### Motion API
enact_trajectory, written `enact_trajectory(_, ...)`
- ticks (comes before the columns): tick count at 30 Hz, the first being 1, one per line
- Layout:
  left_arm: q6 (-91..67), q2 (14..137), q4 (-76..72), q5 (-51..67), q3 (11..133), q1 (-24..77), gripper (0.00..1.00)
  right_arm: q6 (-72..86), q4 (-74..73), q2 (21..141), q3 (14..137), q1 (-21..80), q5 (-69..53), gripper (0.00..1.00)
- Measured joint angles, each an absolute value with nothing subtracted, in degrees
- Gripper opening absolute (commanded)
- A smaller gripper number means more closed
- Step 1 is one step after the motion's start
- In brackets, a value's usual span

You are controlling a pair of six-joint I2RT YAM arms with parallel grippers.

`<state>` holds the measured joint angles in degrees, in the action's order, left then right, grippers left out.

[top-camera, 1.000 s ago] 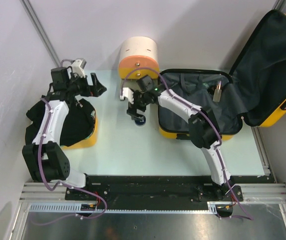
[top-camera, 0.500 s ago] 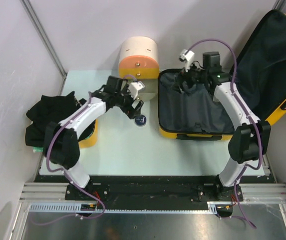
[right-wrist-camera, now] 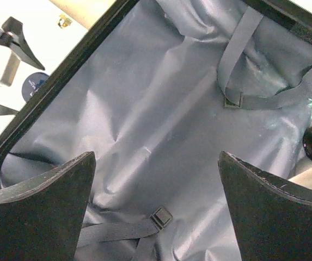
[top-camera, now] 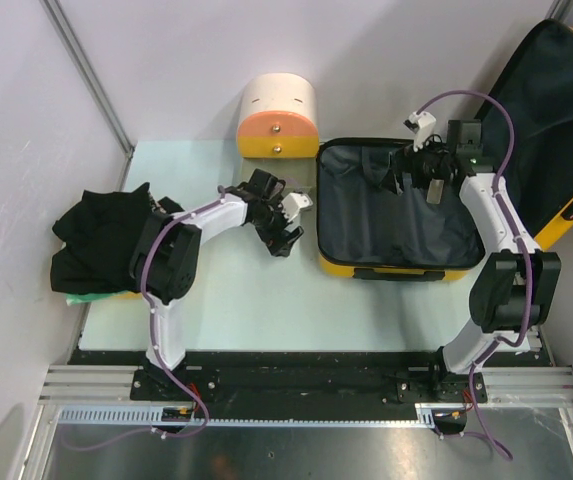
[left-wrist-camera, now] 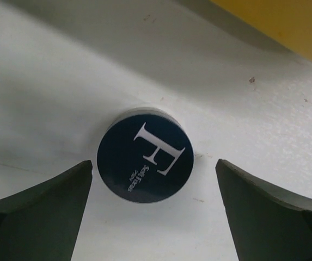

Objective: Open, take out, and arrange the luggage

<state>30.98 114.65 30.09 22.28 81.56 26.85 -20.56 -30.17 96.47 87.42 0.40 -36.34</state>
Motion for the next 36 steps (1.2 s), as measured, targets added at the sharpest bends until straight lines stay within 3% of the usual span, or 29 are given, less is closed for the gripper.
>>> enact_trajectory(4,31.6,116.2,29.8,20.9,82.3,27.7,0.93,-20.4,-30.2,95.1,87.4,0.4,-36.3,1.0)
enact_trajectory(7,32.2,117.1,29.2,19.5,82.3,27.9,0.8,-20.4,-30.4,94.8,87.3,0.0,-36.3,1.0)
enact_trajectory(8,32.2,117.1,28.9,19.3,82.3,27.9,0.7,-20.4,-30.5,94.8,87.2,-0.4,-36.3,1.0)
enact_trajectory(11,31.9,117.1,28.7,18.9,82.3,27.9,0.54,-20.4,-30.7,94.8,87.0,-1.2,-36.2,1.0)
enact_trajectory(14,31.7,116.9,28.5,18.4,82.3,27.9,0.48,-20.4,-31.0,94.8,87.0,-1.8,-36.2,1.0)
enact_trajectory(20,28.8,111.2,30.0,18.2,83.0,27.5,0.43,-20.4,-31.0,94.8,87.0,-2.2,-36.2,1.0)
enact_trajectory(25,24.5,108.3,30.4,17.6,95.1,25.9,0.43,-20.1,-31.0,94.8,87.0,-2.4,-36.3,1.0)
enact_trajectory(30,21.4,111.5,28.3,15.4,109.2,22.4,0.43,-19.2,-31.0,94.8,87.0,-2.8,-36.3,1.0)
enact_trajectory(36,15.5,119.4,27.8,12.6,115.7,20.8,0.44,-18.8,-31.0,94.8,87.0,-3.1,-36.3,1.0)
